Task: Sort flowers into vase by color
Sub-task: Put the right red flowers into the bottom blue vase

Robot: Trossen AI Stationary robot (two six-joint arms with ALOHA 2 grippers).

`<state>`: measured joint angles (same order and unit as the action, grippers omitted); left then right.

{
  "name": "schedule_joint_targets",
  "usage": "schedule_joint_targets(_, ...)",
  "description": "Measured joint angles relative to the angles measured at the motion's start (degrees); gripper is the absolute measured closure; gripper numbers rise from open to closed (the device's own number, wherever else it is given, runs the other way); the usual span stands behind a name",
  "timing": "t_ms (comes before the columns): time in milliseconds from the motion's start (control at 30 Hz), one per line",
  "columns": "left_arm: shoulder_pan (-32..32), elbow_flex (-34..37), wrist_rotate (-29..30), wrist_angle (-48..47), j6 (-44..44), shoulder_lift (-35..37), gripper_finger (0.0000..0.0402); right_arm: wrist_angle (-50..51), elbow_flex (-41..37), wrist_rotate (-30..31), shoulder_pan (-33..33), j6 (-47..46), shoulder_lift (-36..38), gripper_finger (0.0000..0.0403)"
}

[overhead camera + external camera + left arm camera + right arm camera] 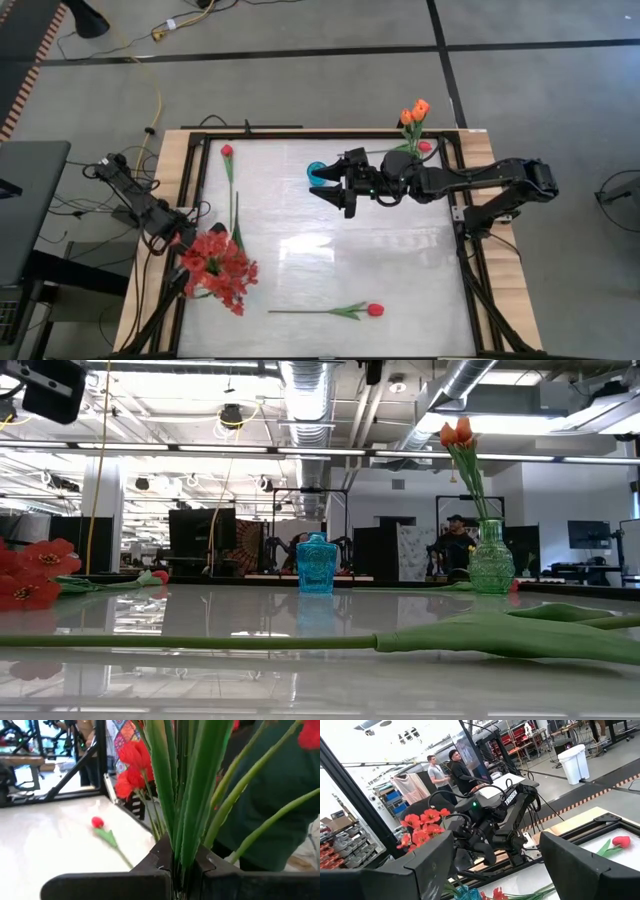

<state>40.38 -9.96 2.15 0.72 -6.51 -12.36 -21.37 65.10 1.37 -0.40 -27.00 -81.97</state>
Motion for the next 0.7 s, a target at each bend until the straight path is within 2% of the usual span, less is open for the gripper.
schedule_joint_targets(167, 0.02, 0.00, 5.92, -2.15, -2.40, 0.00, 0.0387, 0.09, 0.00, 0.04, 0.00, 0.00, 0.00, 0.0081)
schedule_joint_targets(300, -0.02, 0.00, 7.11, -2.26, -2.63, 0.00, 0.0356, 0.24, 0.00, 0.05, 0.00, 0.00, 0.00, 0.0081)
schedule_joint_targets(500, -0.02, -0.01, 5.13, -3.01, -3.59, 0.00, 0.0312, 0.28, 0.00, 0.07, 0.00, 0.00, 0.00, 0.0081)
schedule_joint_targets(700, -0.02, -0.02, 2.62, -4.18, -3.77, 0.02, 0.0299, 0.28, 0.00, 0.06, 0.00, 0.00, 0.00, 0.0081)
